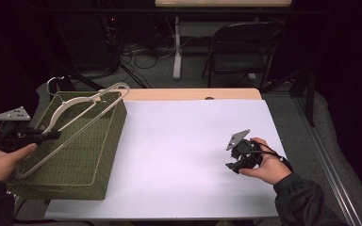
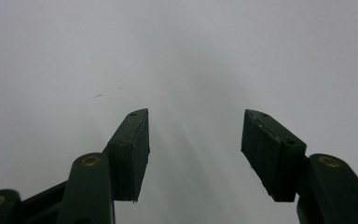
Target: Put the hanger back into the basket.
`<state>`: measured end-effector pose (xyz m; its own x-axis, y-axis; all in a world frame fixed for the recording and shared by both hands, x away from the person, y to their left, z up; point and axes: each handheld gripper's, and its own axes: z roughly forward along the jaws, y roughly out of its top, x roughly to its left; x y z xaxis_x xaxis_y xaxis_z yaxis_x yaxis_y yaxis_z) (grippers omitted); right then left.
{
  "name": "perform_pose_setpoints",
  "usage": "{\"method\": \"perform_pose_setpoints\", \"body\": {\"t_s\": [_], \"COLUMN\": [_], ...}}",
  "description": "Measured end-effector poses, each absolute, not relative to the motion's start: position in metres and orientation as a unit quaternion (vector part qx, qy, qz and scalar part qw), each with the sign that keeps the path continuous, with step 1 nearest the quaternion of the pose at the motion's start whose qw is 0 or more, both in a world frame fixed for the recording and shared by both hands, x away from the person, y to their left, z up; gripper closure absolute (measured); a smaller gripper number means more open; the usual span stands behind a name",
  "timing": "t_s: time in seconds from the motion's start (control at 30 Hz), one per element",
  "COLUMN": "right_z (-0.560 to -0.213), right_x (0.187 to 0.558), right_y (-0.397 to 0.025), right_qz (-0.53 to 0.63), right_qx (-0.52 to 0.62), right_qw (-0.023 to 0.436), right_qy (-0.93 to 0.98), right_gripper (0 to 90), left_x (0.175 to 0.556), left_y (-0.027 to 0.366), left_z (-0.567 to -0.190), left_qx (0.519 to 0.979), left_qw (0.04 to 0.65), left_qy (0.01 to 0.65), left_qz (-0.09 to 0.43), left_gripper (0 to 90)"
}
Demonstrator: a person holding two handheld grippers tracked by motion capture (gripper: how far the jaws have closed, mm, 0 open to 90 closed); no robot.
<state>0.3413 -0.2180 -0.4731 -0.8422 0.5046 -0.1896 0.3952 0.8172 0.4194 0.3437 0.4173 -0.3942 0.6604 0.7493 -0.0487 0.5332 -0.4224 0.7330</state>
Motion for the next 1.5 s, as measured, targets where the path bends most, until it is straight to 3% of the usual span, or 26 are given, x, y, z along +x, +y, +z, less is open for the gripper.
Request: {"method": "perform_pose_setpoints", "body": {"t_s": [0.43, 1.17, 1.3, 1.33, 1.5], "right_z": [-0.478, -0.481, -0.482, -0.483, -0.482], "right_x": [0.34, 0.34, 0.34, 0.34, 0.338], "right_y": [-0.218, -0.217, -0.219, -0.219, -0.22], "right_qz": [0.193, 0.189, 0.195, 0.195, 0.196], "right_qx": [0.249, 0.247, 0.248, 0.25, 0.25], "right_qw": [0.147, 0.144, 0.141, 0.14, 0.143], "right_qy": [0.938, 0.939, 0.938, 0.938, 0.937], "right_gripper": [41.5, 41.5, 41.5, 41.5, 41.6], "left_x": [0.345, 0.358, 0.357, 0.355, 0.344], "left_y": [0.45, 0.441, 0.441, 0.442, 0.448], "left_z": [-0.411, -0.474, -0.471, -0.467, -0.451], "left_qx": [0.824, 0.836, 0.829, 0.821, 0.796], "left_qw": [0.358, 0.308, 0.301, 0.299, 0.324], "left_qy": [0.415, 0.445, 0.456, 0.463, 0.479], "left_qz": [0.143, 0.094, 0.116, 0.148, 0.181], "left_gripper": [87.2, 86.6, 71.9, 67.1, 58.1]}}
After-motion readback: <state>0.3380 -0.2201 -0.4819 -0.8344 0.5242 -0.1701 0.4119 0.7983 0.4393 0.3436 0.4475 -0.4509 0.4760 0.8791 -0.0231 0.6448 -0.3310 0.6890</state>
